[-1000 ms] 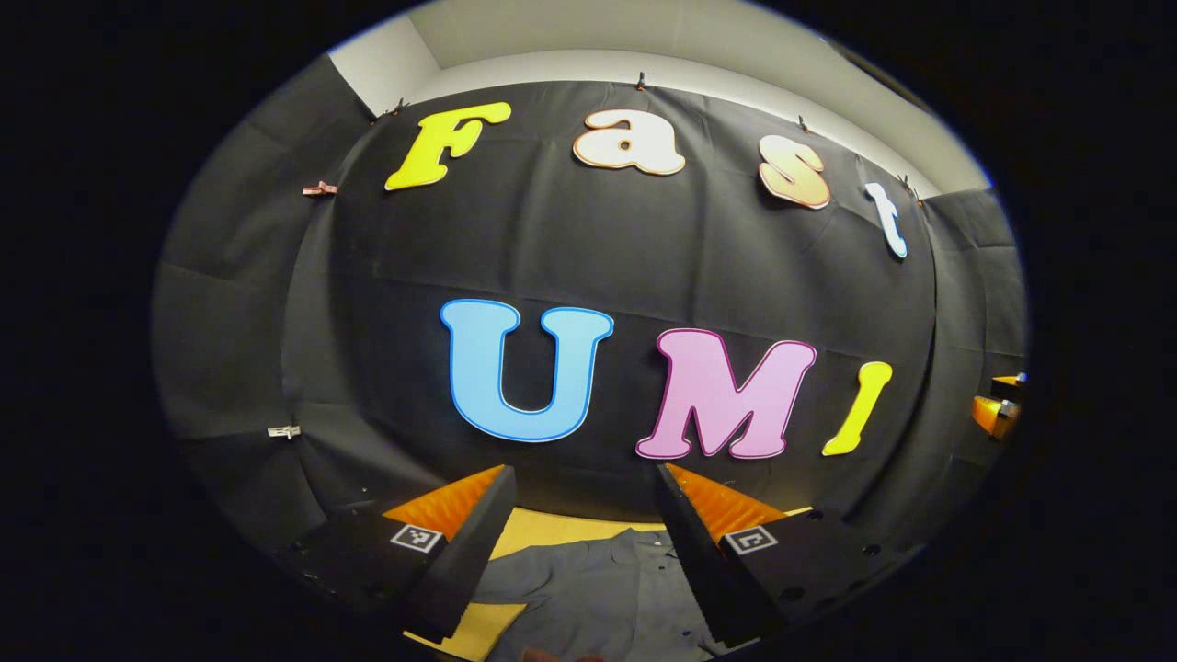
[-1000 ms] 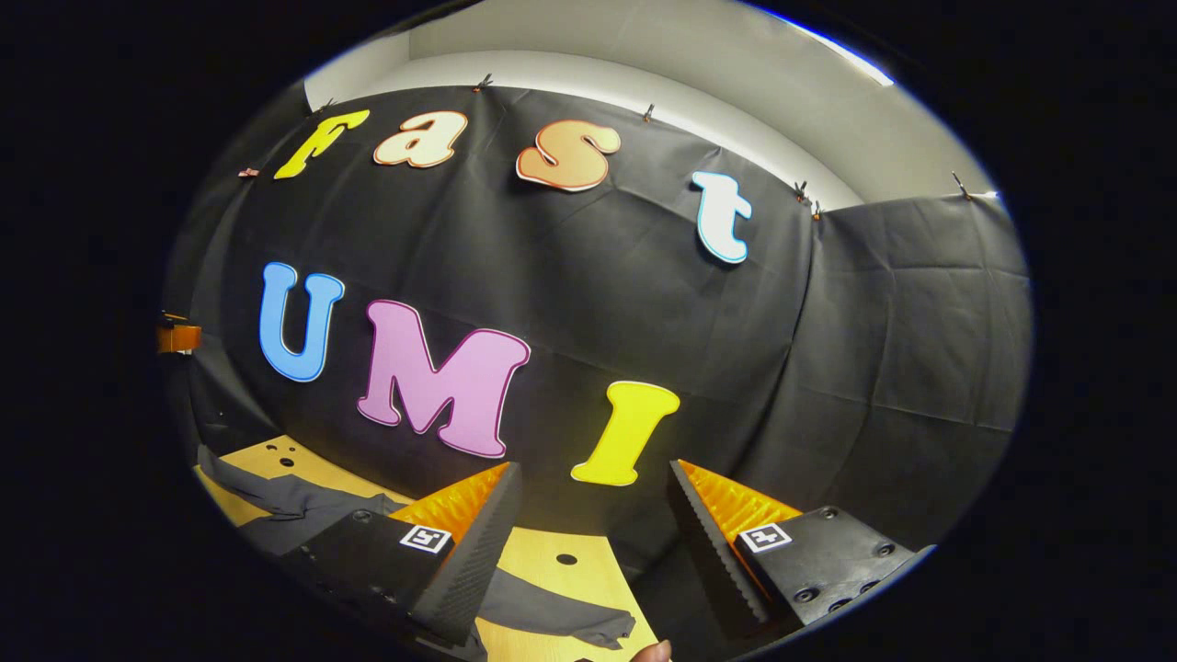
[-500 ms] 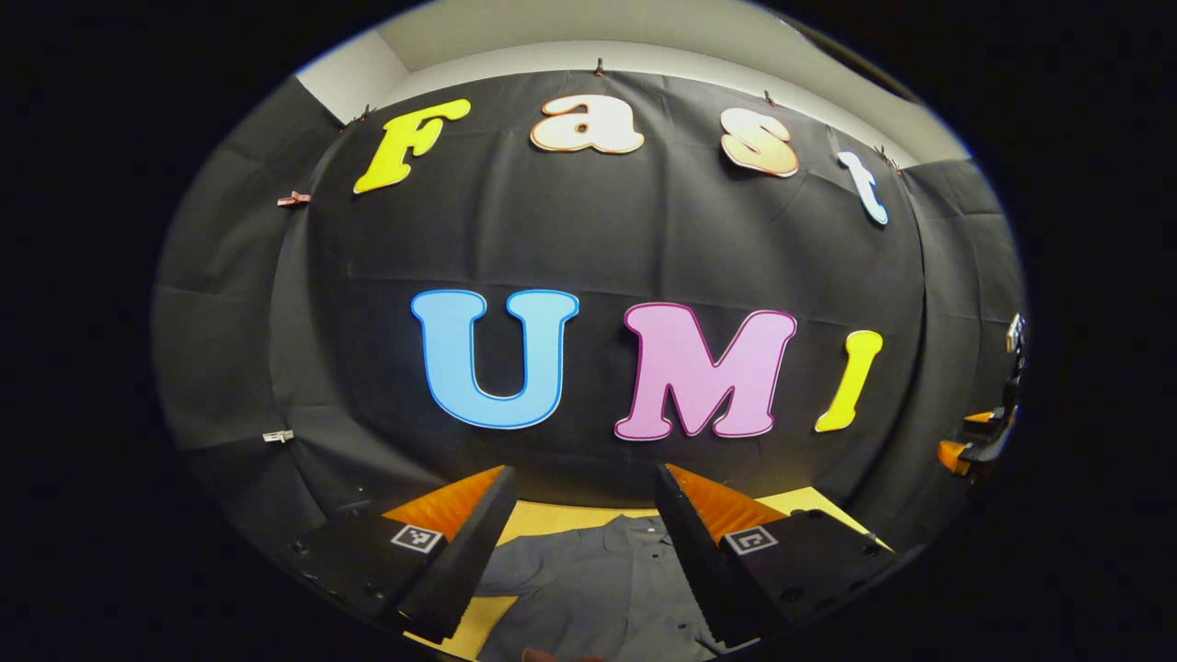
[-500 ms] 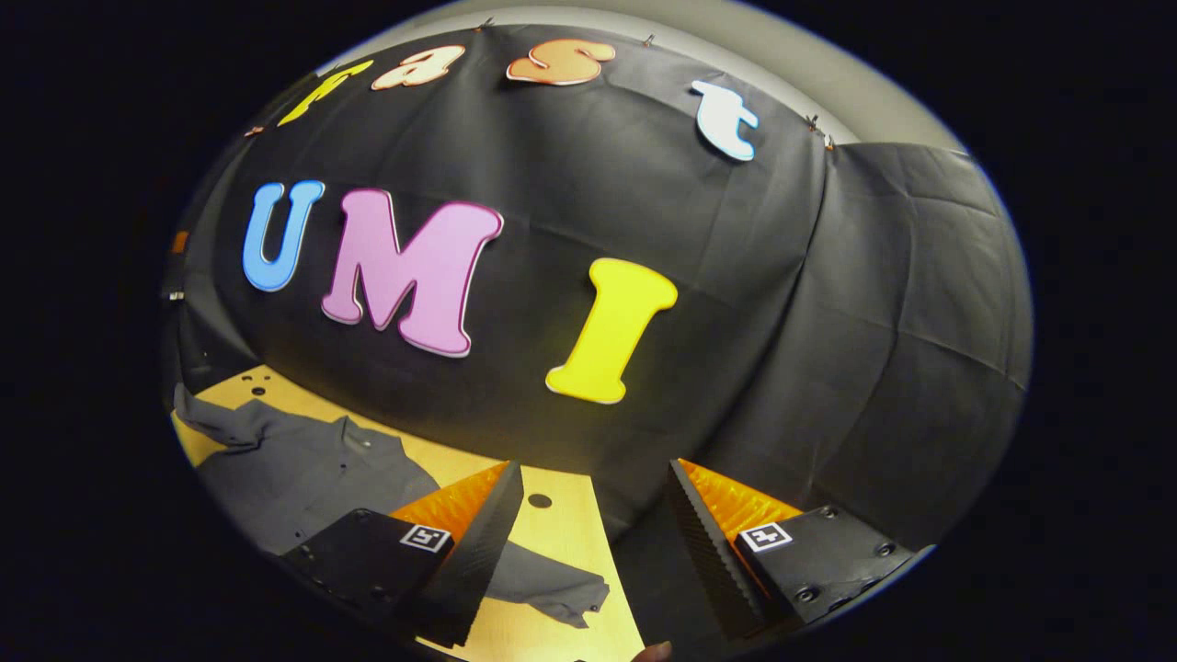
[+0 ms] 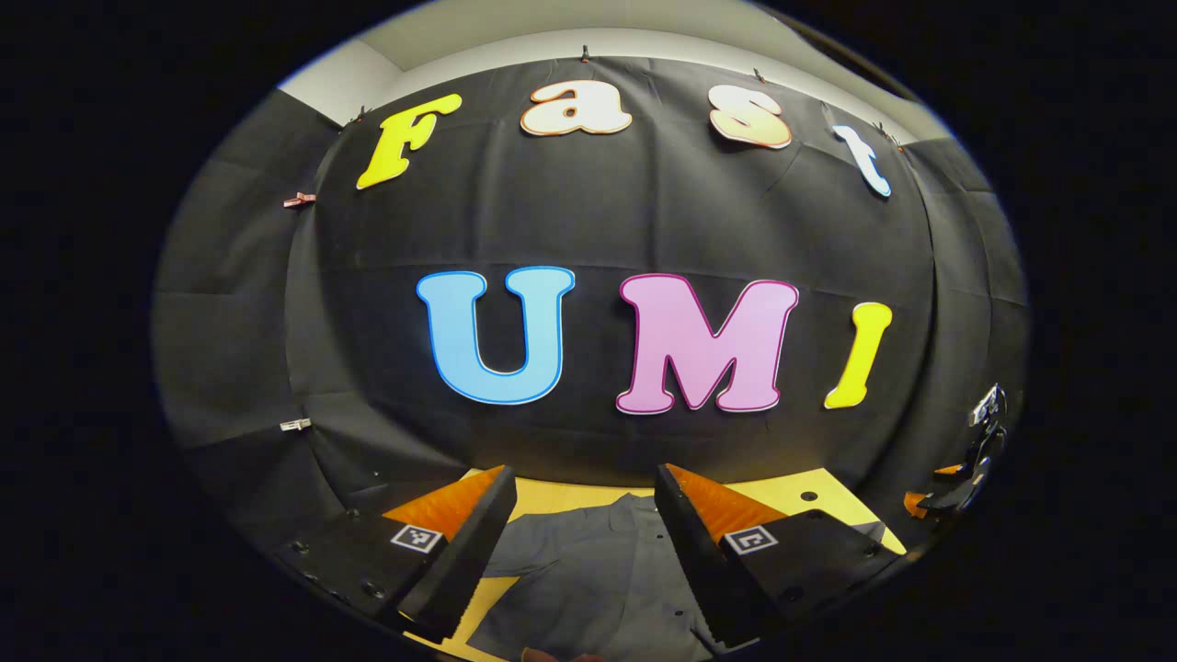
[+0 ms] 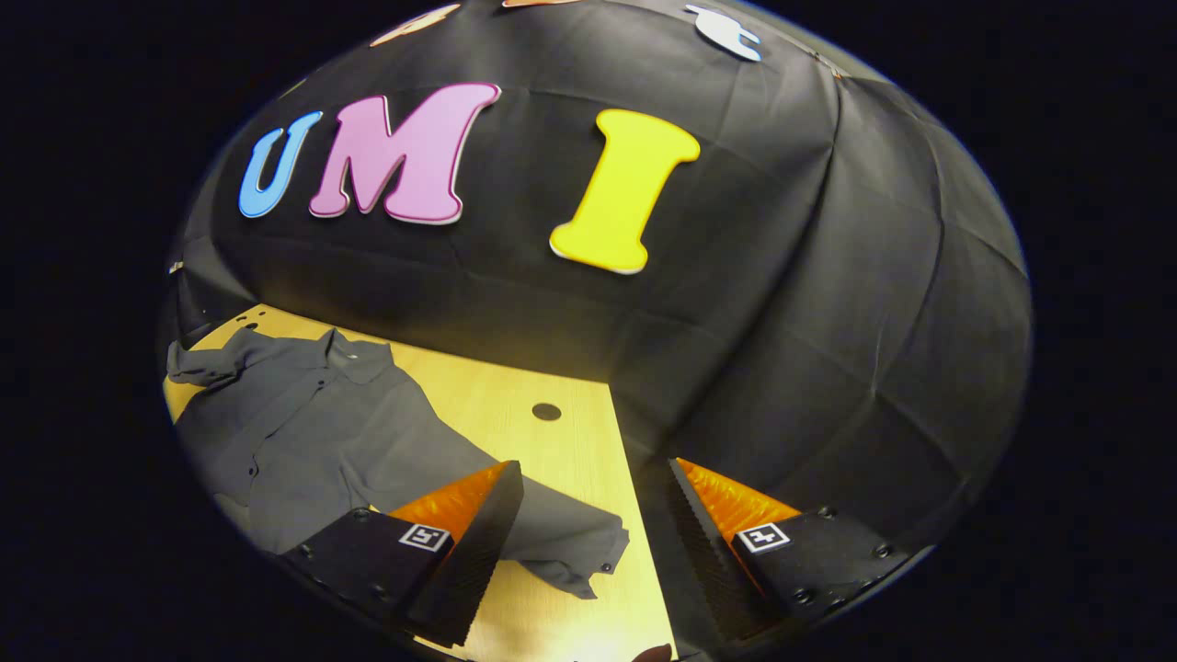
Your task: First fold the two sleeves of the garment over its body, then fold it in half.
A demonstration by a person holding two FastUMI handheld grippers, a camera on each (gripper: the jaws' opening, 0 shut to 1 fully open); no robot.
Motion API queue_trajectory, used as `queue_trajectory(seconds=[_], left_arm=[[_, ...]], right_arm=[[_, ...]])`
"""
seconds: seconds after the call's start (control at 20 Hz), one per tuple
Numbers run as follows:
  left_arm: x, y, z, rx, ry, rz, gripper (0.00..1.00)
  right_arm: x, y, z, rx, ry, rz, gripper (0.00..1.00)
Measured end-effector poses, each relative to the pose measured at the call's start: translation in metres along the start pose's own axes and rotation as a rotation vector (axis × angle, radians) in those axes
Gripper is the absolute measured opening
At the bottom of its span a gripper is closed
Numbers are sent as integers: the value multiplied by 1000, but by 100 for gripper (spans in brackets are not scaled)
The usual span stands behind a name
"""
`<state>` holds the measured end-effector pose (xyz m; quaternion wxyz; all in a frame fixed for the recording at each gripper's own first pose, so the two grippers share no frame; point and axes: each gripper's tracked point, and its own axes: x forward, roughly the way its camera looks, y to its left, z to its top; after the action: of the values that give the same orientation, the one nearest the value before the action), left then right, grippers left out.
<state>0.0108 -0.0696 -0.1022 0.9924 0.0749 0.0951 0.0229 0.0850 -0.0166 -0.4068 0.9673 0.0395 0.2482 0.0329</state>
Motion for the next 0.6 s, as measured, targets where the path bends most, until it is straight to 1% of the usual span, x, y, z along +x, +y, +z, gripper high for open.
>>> queue_trajectory(seconds=[0.25, 0.5, 0.6], left_arm=[[-6, 0, -10, 9, 25, 50, 95], [-17, 1, -17, 48, 45, 107, 95], [-20, 0, -19, 49, 56, 123, 94]], right_arm=[[42, 7, -62, 9, 116, 32, 96], [81, 6, -123, 37, 240, 27, 94], [88, 6, -143, 67, 288, 26, 94]])
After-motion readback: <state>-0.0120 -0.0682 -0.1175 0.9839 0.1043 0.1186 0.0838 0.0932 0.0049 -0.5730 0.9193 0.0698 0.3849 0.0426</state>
